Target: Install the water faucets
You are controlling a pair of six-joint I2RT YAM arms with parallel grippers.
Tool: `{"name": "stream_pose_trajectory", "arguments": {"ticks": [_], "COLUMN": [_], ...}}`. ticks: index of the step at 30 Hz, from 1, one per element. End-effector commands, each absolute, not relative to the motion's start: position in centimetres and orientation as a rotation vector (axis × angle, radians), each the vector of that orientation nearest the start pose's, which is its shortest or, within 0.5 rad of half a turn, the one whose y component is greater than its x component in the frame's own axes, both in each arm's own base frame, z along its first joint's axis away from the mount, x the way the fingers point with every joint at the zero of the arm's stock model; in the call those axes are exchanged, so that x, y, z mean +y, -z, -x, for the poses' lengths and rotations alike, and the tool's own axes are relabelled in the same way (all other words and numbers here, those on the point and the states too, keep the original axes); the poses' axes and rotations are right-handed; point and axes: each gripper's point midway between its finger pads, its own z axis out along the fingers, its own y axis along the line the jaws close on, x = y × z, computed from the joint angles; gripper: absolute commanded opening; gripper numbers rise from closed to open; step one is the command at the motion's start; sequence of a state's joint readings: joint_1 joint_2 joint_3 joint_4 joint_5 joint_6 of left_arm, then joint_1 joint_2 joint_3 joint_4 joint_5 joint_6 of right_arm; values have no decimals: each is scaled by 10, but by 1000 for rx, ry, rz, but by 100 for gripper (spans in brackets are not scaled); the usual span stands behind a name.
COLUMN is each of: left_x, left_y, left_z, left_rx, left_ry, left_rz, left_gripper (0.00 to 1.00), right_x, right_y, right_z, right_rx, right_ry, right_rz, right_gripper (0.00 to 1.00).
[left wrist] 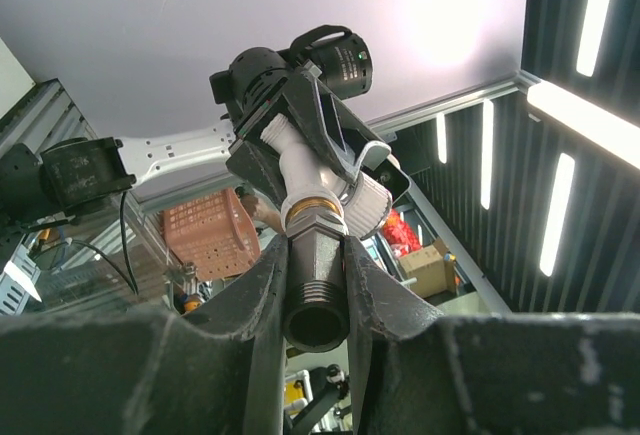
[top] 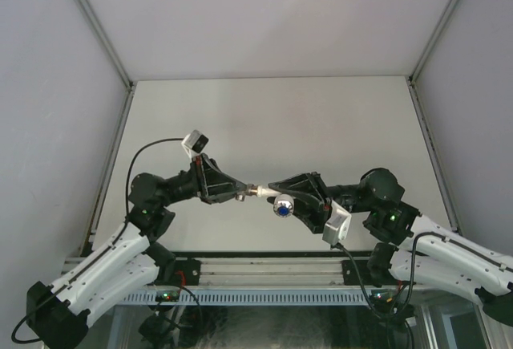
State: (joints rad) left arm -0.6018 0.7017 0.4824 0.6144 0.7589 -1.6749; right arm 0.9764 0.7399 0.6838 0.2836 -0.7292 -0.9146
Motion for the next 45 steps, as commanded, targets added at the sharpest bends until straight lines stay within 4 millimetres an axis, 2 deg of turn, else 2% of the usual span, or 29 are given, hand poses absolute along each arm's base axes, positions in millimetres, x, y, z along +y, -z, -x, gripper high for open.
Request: {"name": "stream_pose_trajectory", "arguments": {"ticks": [1,8,13,29,45], "left_x": [-247,-252,-250,-249,-252], "left_y": [-398,-389,-394,-405,-403], "left_z": [-90,-98,-97,-88,-97], "left_rx": [1587,1639,1607,1502,1429], "left_ry": [2303,2196,2169,2143,1988], "left_rz": [-133,-140,-155,-291,-376], "left_gripper": [0,0,1,0,0], "right_x": [298,304,309,311,313], "right_y": [-388,-385,-380,-393,-396], "right_z": [-83,-86,-87,-76,-85], "right_rx": [226,283,325,406,579], "right_ry": [-589,-604,-624,-862,-984], "right_rz": [1356,1355,1352,1259,1159], "right_gripper": [0,0,0,0,0]}}
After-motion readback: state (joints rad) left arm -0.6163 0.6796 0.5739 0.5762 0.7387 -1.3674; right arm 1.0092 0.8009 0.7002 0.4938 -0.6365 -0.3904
